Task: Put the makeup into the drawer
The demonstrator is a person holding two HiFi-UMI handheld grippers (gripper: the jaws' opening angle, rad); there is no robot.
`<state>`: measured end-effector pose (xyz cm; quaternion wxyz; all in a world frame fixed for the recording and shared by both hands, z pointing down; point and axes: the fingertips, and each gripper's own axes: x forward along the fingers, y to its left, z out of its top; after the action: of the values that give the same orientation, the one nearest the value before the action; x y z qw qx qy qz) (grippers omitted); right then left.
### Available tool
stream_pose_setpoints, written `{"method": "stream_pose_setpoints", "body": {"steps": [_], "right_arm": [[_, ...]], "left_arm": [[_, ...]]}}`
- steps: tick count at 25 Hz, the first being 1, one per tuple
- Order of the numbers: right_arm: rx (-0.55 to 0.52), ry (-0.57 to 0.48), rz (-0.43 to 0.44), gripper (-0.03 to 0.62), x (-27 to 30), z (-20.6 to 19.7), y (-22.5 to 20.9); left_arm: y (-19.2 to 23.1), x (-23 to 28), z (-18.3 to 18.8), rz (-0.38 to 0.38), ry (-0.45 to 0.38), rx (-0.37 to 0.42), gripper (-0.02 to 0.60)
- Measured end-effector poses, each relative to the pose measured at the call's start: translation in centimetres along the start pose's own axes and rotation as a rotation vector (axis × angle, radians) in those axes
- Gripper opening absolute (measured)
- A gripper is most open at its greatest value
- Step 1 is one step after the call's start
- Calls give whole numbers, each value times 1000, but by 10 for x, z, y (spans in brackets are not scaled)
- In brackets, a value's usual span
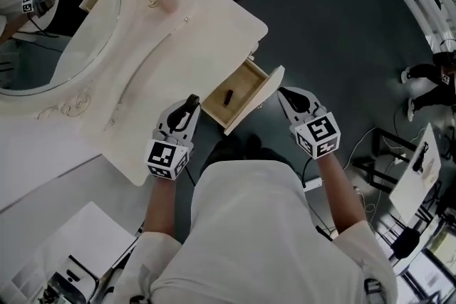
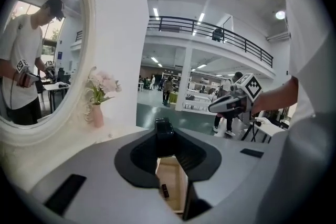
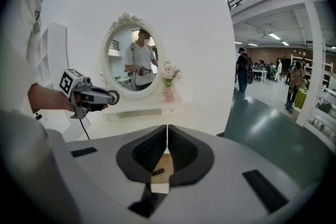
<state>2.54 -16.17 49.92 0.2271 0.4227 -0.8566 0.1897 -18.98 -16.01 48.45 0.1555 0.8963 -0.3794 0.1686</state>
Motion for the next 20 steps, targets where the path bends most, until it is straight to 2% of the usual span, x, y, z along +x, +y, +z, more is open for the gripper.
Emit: {"method": "stream_pose_setpoints", "body": {"steps": [9,14,20], "right_arm": [[47,77,-67,29,12,-21,12],[74,113,-76,29,10,-37,21],[101,149,-69,29,10,-59,19]], "left_arm": [[4,44,-39,-173,106,75,77],[-11,64,-75,-261,200,91,77],[-36,88,-113,-320,312,115,77]]}}
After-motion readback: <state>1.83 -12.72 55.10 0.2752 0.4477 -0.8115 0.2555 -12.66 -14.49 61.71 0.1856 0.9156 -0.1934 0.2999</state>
